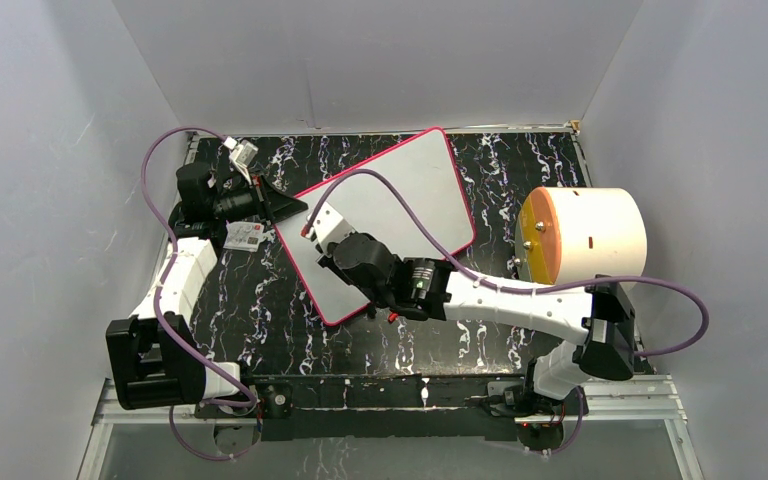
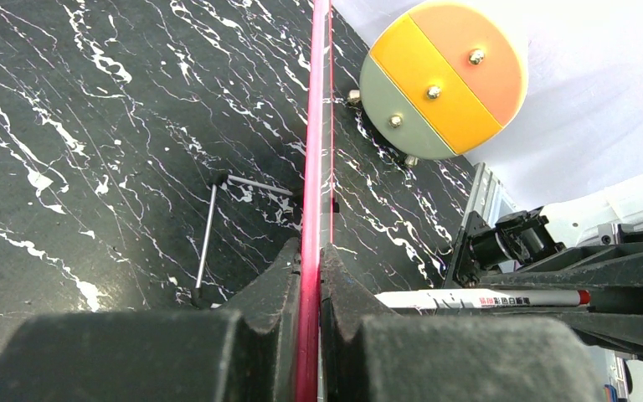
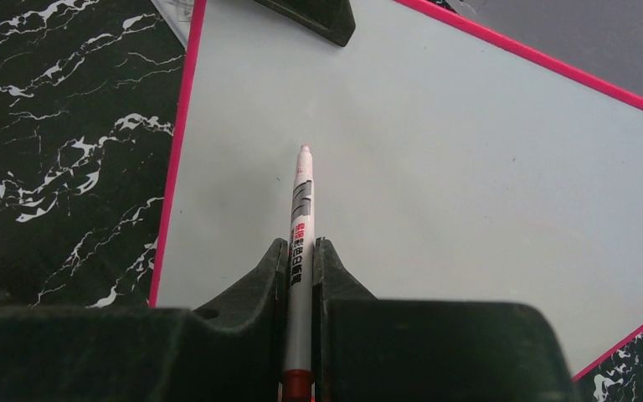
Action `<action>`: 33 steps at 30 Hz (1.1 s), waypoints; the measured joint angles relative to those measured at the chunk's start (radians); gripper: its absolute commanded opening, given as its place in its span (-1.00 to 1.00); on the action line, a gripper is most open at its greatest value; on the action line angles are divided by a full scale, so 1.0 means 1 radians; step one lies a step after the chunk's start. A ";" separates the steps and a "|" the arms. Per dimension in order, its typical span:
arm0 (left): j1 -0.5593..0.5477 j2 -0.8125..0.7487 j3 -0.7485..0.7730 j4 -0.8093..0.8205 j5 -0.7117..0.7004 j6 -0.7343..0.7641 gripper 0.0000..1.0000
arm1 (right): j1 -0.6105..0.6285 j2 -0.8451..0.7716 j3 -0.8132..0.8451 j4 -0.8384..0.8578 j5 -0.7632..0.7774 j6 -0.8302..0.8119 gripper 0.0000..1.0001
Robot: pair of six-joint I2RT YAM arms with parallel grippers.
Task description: Write a sentence on the whiteboard
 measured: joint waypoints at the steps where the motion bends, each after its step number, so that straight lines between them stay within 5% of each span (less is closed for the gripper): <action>1: 0.001 0.002 0.000 0.001 0.001 -0.001 -1.00 | 0.000 0.007 0.007 -0.006 0.000 0.001 -1.00; 33: 0.004 0.008 0.000 0.012 0.006 -0.014 -1.00 | 0.023 0.155 0.215 -0.083 0.016 0.033 -1.00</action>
